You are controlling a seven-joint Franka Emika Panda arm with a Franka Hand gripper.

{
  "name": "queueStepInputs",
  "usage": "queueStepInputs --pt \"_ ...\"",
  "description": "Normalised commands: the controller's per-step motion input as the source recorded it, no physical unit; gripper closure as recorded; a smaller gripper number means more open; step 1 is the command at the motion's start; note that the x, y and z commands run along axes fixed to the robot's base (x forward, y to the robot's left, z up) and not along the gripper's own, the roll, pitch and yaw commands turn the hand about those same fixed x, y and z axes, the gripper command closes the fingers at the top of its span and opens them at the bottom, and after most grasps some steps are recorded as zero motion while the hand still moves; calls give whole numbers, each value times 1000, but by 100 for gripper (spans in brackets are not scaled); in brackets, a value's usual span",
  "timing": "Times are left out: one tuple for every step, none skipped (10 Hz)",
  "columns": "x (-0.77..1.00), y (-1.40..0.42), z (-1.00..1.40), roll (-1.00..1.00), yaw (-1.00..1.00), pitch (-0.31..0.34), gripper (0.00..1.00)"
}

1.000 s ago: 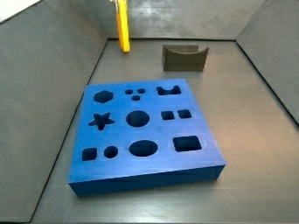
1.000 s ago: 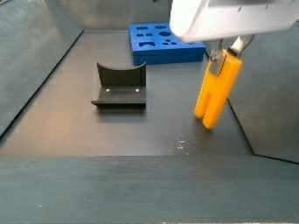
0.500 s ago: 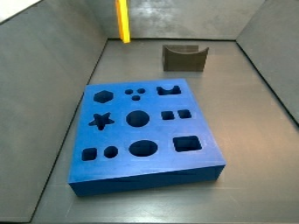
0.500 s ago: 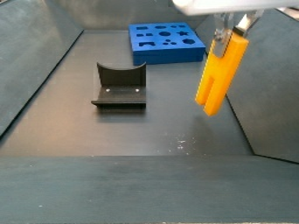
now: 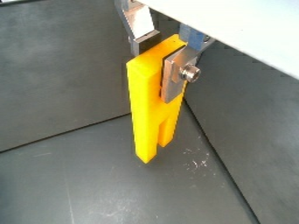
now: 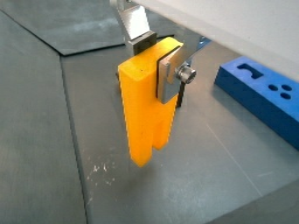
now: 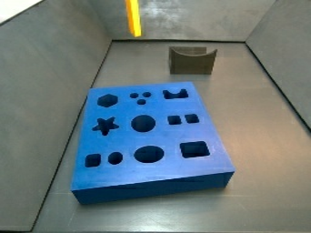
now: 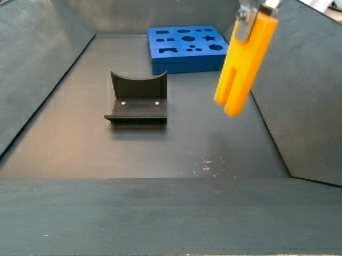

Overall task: Pick up the double-square object. Move up. Move to above the board. Insert the double-square object.
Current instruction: Move to above the board.

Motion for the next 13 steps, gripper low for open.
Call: queueStepInputs --pt "89 -86 1000 84 44 104 100" --pt "78 -77 1000 83 40 116 100" --pt "60 -66 1000 92 38 115 100" --pt "40 -56 1000 103 40 104 100" --pt "26 -49 1000 110 42 99 100" --pt "14 -42 1000 114 42 96 100" --pt "12 -34 926 105 40 96 100" --pt "6 -18 794 82 34 98 100" --pt "3 -10 689 75 32 95 100" --pt "-1 -11 583 76 33 96 100" --pt "-1 -12 438 86 37 91 100" --pt "-3 -13 330 90 40 91 100" --pt "-2 -12 191 92 39 90 100"
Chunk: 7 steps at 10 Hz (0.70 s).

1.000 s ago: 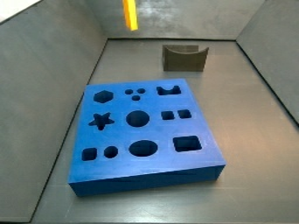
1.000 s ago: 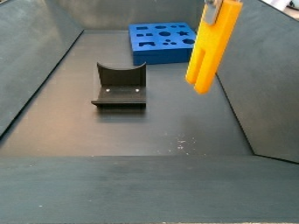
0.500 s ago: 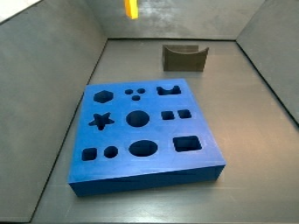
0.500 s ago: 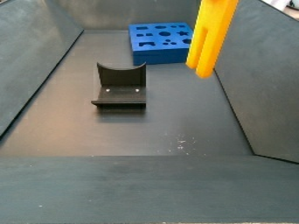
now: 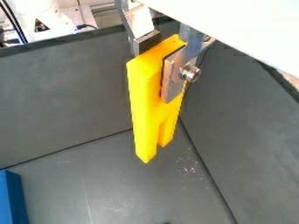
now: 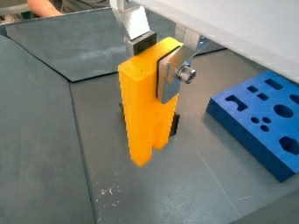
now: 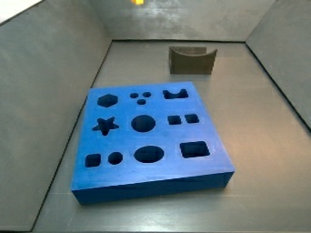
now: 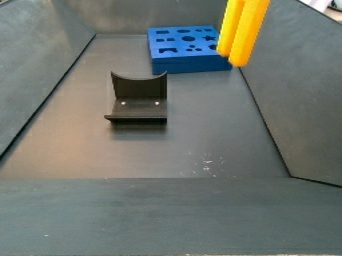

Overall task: Pick up the double-square object. Move up. Move to above the board. Insert the double-square object.
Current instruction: Move to above the board.

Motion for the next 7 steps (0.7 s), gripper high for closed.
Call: queueStepInputs --pt "139 -1000 99 82 -1000 319 100" --pt "141 -1000 87 81 -1000 314 100" --pt "143 -1000 93 82 -1000 336 100" --pt "147 -1000 94 42 -1000 352 100" --pt "157 -1000 94 16 -832 356 100" --pt "163 -1000 95 -13 -585 306 100" --pt "172 -1000 99 -35 -289 243 100"
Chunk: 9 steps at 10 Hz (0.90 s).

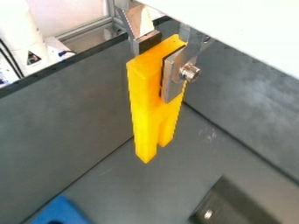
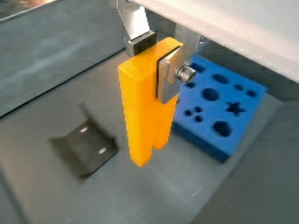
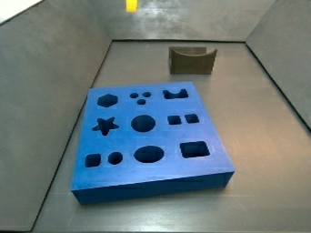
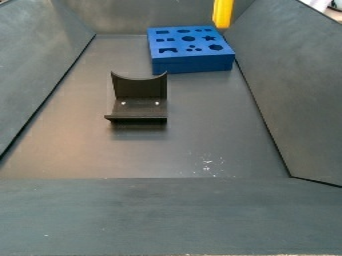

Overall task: Pick up the double-square object. Move up. Move to above the board. Insert the double-square object.
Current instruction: Move to above the board.

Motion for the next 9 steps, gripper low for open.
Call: queueStepInputs --pt "178 -1000 99 -44 -160 201 100" --pt "185 -1000 102 -19 -48 158 100" --pt "191 -1000 105 -10 -33 139 100" --pt "205 -1000 108 -7 -4 132 100" --pt "211 -1000 112 -2 0 130 100" --pt "234 -1000 118 -4 6 131 100" --pt "241 -1000 119 -3 7 128 100" --pt "259 -959 128 17 9 133 100" --pt "215 -689 100 12 7 129 100"
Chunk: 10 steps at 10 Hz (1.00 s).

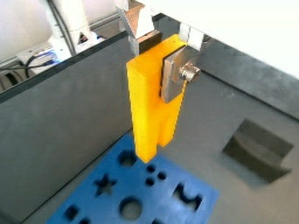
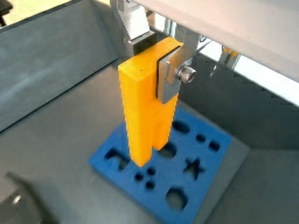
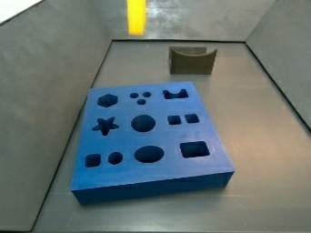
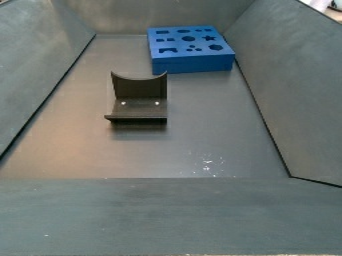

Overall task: Pick up the double-square object. Move up. Move to above the board. Insert the double-square object.
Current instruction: Move to above the board, then insert the double-square object.

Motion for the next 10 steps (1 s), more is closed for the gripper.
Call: queueStepInputs --pt "143 -337 57 20 8 131 100" --pt "102 -190 45 20 8 104 100" --pt "131 -134 -43 0 3 0 100" --pt "269 0 0 0 0 0 100" --pt "463 0 -40 -66 -43 -11 100" --pt "857 0 -134 -61 -131 4 100" --pt "949 0 -169 -79 -154 0 100" --pt "923 0 -274 -60 -126 0 100" --pt "857 0 -414 0 -94 0 100" --pt "614 -114 -491 0 -200 -3 100"
